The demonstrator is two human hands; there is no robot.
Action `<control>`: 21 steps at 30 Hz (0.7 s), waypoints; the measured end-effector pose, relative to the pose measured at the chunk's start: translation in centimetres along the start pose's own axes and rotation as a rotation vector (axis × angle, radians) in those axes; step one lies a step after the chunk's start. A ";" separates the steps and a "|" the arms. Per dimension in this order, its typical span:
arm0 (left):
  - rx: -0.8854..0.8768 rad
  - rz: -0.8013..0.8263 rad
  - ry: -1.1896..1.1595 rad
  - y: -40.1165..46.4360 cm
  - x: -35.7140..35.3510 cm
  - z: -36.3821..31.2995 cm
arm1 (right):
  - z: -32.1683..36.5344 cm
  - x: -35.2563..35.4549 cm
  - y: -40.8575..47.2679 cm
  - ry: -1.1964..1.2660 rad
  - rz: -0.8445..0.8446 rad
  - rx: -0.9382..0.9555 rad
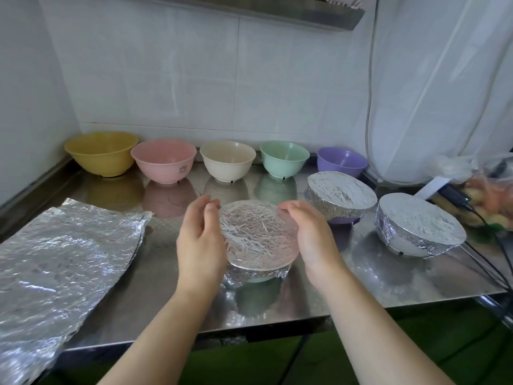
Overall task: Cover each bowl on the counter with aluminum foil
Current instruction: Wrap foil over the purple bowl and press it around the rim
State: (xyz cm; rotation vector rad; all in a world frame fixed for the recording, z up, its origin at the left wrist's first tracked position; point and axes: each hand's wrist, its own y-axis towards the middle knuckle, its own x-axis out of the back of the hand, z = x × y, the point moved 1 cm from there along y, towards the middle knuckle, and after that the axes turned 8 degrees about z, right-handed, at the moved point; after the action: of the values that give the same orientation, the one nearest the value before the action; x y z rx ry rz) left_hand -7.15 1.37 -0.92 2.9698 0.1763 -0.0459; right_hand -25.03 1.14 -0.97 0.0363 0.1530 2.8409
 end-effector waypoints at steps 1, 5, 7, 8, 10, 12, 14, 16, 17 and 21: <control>0.007 -0.004 -0.023 0.2 0.4 -0.1 | 0.0 0.3 0.1 -0.016 -0.016 0.013; 0.034 0.049 -0.087 -1.0 0.4 0.2 | 0.3 0.6 0.7 0.050 0.005 0.016; 0.053 0.070 -0.133 -1.9 -0.4 0.7 | 0.1 -0.1 0.9 0.172 0.048 -0.027; 0.067 0.063 -0.164 -2.1 -0.7 1.0 | 0.0 -0.4 0.8 0.255 0.058 -0.059; 0.084 0.023 -0.224 -2.2 -1.3 1.3 | -0.2 -0.7 0.4 0.385 0.054 -0.115; 0.086 -0.010 -0.261 -2.1 -1.8 1.4 | -0.2 -0.8 0.0 0.461 0.021 -0.141; 0.078 -0.034 -0.302 -2.0 -2.2 1.3 | -0.4 -0.9 -0.3 0.522 -0.006 -0.149; 0.081 -0.062 -0.349 -2.1 -2.5 1.2 | -0.6 -1.0 -0.5 0.582 -0.033 -0.152; 0.086 -0.072 -0.364 -2.1 -2.5 1.3 | -0.7 -1.0 -0.7 0.611 -0.044 -0.153; 0.105 -0.096 -0.474 -1.9 -2.8 1.8 | -1.3 -1.2 -1.4 0.712 -0.089 -0.113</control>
State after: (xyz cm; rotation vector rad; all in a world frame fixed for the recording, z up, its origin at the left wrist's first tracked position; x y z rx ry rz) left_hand -10.16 2.57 -2.88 2.9450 0.2580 -0.7818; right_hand -23.51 2.00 -2.39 -0.9775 0.1350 2.6349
